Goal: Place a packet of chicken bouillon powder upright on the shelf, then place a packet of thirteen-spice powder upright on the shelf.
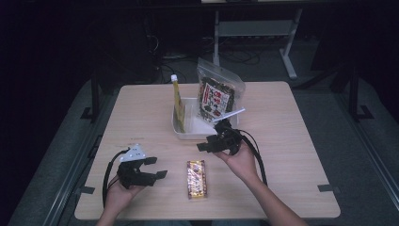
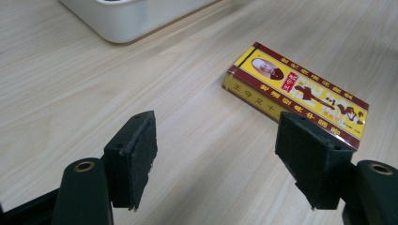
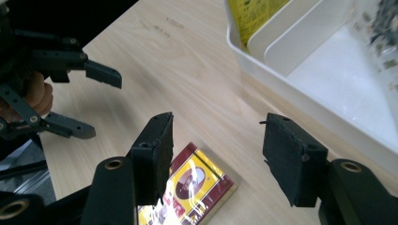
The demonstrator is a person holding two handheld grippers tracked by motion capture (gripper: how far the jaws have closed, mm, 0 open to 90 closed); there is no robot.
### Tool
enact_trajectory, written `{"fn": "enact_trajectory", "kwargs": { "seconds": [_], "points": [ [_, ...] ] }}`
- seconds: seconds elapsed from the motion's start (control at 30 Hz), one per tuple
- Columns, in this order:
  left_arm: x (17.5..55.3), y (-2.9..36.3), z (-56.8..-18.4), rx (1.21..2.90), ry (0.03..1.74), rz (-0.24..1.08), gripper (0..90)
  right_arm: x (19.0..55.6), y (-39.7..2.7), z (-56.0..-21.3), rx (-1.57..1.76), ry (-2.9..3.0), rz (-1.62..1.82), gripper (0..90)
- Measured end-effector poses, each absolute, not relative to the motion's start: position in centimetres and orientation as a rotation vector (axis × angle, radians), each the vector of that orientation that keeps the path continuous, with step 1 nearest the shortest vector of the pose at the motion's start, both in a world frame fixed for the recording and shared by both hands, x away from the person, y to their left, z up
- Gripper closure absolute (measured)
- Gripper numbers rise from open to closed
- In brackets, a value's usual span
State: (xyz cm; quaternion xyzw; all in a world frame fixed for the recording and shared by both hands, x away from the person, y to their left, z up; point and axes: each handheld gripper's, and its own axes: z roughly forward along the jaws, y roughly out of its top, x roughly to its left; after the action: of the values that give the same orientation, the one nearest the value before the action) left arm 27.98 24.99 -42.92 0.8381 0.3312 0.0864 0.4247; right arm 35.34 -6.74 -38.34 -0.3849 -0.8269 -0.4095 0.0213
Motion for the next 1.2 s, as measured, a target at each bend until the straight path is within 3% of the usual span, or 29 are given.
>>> {"fn": "enact_trajectory", "kwargs": {
  "seconds": [0.67,1.2],
  "points": [
    [27.6,23.1,-42.9,2.109,0.780,0.190,28.0,34.7,-6.7,-40.3,-1.147,-2.601,-1.212,40.8],
    [27.2,20.6,-43.2,2.113,0.738,0.145,27.4,33.3,-7.5,-41.9,-1.058,-2.608,-1.153,53.7]
  ]
}}
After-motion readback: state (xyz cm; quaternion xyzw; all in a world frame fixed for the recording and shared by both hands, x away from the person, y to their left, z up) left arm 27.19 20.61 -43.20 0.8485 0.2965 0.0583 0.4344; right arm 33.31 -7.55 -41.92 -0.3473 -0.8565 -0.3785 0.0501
